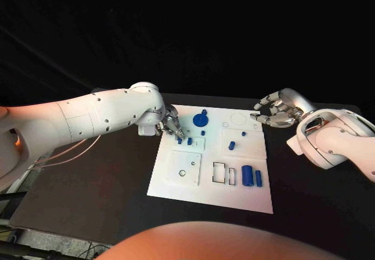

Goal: Assemble the parts on the task board

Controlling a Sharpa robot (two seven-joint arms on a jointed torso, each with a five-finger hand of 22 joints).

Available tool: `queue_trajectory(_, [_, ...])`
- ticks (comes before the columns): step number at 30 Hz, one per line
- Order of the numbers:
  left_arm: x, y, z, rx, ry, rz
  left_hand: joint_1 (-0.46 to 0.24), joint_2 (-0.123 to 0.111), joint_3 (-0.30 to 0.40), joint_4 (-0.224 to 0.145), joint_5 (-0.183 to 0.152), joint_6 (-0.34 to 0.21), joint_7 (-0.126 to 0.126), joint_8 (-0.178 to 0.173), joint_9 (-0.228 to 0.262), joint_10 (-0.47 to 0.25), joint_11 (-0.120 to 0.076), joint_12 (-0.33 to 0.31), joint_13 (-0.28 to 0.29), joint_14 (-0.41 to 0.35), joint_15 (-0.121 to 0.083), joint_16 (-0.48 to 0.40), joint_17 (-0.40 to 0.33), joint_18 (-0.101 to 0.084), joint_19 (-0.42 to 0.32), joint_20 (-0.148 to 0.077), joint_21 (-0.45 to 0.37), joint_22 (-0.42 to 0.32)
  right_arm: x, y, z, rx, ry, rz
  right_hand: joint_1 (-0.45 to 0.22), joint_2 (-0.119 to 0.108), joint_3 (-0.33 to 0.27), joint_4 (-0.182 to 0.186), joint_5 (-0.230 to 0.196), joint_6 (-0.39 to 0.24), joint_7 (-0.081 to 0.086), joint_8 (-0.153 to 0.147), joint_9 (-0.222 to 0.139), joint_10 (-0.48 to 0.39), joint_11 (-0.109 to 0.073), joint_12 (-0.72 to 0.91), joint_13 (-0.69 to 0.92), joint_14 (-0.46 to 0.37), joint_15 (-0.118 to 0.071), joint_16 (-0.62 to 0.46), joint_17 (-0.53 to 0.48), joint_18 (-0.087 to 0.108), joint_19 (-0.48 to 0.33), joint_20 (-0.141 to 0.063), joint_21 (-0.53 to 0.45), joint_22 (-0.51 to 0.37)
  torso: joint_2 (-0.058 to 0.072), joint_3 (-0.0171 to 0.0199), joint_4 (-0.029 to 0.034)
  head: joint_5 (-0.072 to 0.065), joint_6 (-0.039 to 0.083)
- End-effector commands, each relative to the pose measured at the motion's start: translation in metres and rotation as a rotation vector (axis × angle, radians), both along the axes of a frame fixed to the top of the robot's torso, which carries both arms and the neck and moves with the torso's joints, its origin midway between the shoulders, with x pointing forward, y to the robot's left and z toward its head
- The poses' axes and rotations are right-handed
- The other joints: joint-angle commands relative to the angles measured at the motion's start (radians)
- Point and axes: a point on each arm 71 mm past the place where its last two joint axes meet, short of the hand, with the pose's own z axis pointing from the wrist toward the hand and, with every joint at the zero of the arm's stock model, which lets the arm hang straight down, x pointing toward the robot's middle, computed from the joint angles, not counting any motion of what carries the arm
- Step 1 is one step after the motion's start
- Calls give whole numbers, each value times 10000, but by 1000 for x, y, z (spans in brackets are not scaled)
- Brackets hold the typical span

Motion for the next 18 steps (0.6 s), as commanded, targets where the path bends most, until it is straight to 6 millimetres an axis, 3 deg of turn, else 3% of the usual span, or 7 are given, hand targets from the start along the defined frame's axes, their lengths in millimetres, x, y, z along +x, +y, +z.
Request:
queue_trajectory(1, [0,0,-2,-35,29,201,-166,-151,-606,535,-298,70,61,-55,47,-45,57,66,71,1040,98,63,2634,-163,40,73,-92,1549,0,0,0,-24,-52,58,-96,-15,52,8,55,-49,-2,42,11,-77,-20,-49,574,1013,-67,-35,2444,-28,789,-70,-43,2480,2,-4,4,4,1])
queue_trajectory(4, [0,1,-2,-42,-7,289,-14,-114,-979,899,-738,60,71,-86,43,-65,67,80,110,1040,105,63,2634,-163,56,79,-121,1560,0,0,0,-22,-55,52,-98,-17,53,8,53,-52,-2,41,11,-77,-20,-49,574,1010,-67,-40,2432,-20,772,-71,-74,2470,1,-2,-3,14,1])
queue_trajectory(10, [1,4,-1,-55,-70,490,108,-27,-1412,1406,-1009,107,74,-75,57,-35,74,169,231,1040,111,63,2634,-163,79,82,-148,1577,0,0,0,-21,-60,38,-102,-19,54,9,52,-55,-1,41,12,-73,-19,-44,579,1008,-67,-43,2424,-12,755,-71,-104,2460,3,0,-13,3,1])
queue_trajectory(15, [1,9,-1,-46,-106,682,-31,82,-1642,1473,-1068,77,88,-16,104,-51,84,198,273,1040,117,63,2634,-159,76,81,-183,1578,0,0,0,-20,-59,31,-109,-21,55,11,51,-58,-1,42,14,-80,-18,-51,572,1004,-67,-50,2408,-7,744,-71,-125,2453,4,5,-23,-5,1])
queue_trajectory(18, [2,12,2,-113,-238,840,-195,223,-2027,1474,-1566,-34,95,60,168,-94,85,248,338,1040,118,63,2634,-157,87,80,-212,1588,0,0,-1,-19,-60,23,-109,-21,55,11,51,-58,-1,42,14,-80,-18,-51,572,1004,-67,-50,2408,-7,744,-71,-125,2453,-3,4,-25,-12,1])
